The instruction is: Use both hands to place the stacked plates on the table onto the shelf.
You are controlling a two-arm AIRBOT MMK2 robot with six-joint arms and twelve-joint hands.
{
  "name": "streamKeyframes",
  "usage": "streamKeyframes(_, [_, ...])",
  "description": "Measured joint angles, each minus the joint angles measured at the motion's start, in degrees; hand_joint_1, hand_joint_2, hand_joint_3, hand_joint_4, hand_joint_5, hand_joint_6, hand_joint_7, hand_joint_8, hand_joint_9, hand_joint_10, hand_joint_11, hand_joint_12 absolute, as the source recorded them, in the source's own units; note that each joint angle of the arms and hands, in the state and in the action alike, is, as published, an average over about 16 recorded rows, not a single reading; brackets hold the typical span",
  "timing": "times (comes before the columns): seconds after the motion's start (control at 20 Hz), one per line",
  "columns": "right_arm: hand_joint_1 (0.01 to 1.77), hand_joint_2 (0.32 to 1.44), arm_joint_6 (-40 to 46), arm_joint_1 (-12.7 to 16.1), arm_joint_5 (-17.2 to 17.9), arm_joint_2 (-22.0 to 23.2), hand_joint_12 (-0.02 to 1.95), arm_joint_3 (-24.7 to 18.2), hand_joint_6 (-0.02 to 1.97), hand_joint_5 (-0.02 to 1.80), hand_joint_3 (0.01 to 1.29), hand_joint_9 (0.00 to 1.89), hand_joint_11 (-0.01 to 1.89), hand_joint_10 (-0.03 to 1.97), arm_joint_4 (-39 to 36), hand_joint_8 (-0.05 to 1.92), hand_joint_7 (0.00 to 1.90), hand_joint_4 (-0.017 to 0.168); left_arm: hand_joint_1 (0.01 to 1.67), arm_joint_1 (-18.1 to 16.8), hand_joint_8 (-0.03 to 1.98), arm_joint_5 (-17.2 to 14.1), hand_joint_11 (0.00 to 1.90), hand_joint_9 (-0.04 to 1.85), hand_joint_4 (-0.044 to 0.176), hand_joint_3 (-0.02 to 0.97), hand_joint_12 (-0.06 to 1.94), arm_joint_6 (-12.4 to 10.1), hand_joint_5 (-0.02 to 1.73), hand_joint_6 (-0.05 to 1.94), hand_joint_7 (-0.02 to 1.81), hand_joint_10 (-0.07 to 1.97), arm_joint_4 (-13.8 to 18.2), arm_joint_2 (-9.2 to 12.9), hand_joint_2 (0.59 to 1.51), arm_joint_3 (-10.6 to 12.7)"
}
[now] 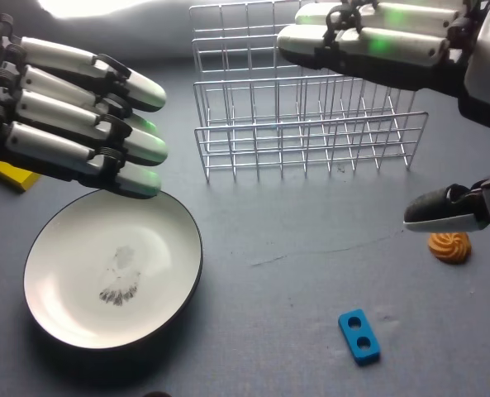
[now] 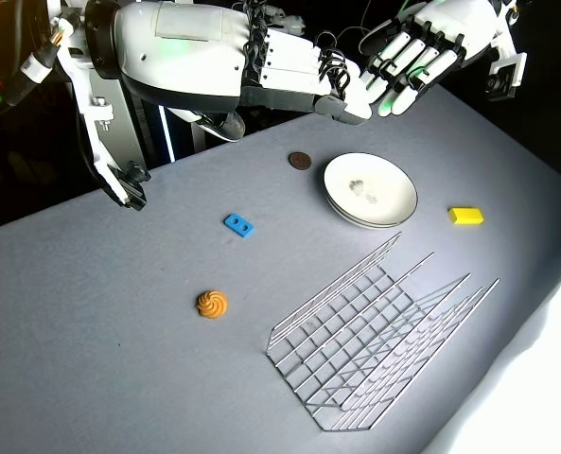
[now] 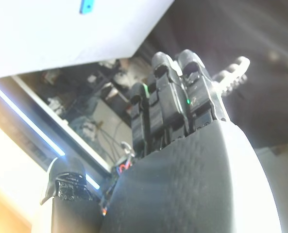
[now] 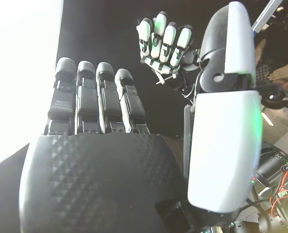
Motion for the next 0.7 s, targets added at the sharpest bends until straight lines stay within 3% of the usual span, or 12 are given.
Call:
streamKeyframes(0.45, [0.33, 1.18, -0.1, -0.1, -0.2, -0.1, 0.27, 0.0, 0.03, 0.09, 0.03, 0.09, 0.02, -0.01, -1.3, 0.01, 0.09, 0.005, 0.04, -0.2, 0.0, -0.7, 0.04, 0.1, 0.001, 0.046, 0.05, -0.4, 0.1, 0.01, 0.1, 0.0, 2.2, -0.9, 1.133, 2.6])
streamKeyframes(0.6, [0.23, 1.22, -0.4, -0.2, -0.3, -0.2, 0.24, 0.0, 0.03, 0.06, 0.03, 0.07, 0.02, -0.01, -2.0, 0.01, 0.06, 0.005, 0.03, 0.0, 0.0, -1.5, 0.03, 0.05, 0.001, 0.041, 0.01, 0.3, 0.06, 0.01, 0.07, -0.01, 4.2, -1.4, 1.138, 4.0])
streamKeyframes(0.7, [0.26, 1.2, -0.7, -0.3, -0.2, -0.4, 0.22, 0.0, 0.03, 0.06, 0.01, 0.06, 0.02, -0.01, -2.4, 0.01, 0.05, 0.005, 0.02, 0.5, -0.01, -2.1, 0.03, 0.05, 0.001, 0.031, 0.01, 1.4, 0.06, 0.0, 0.07, -0.01, 5.7, -1.6, 1.143, 4.8])
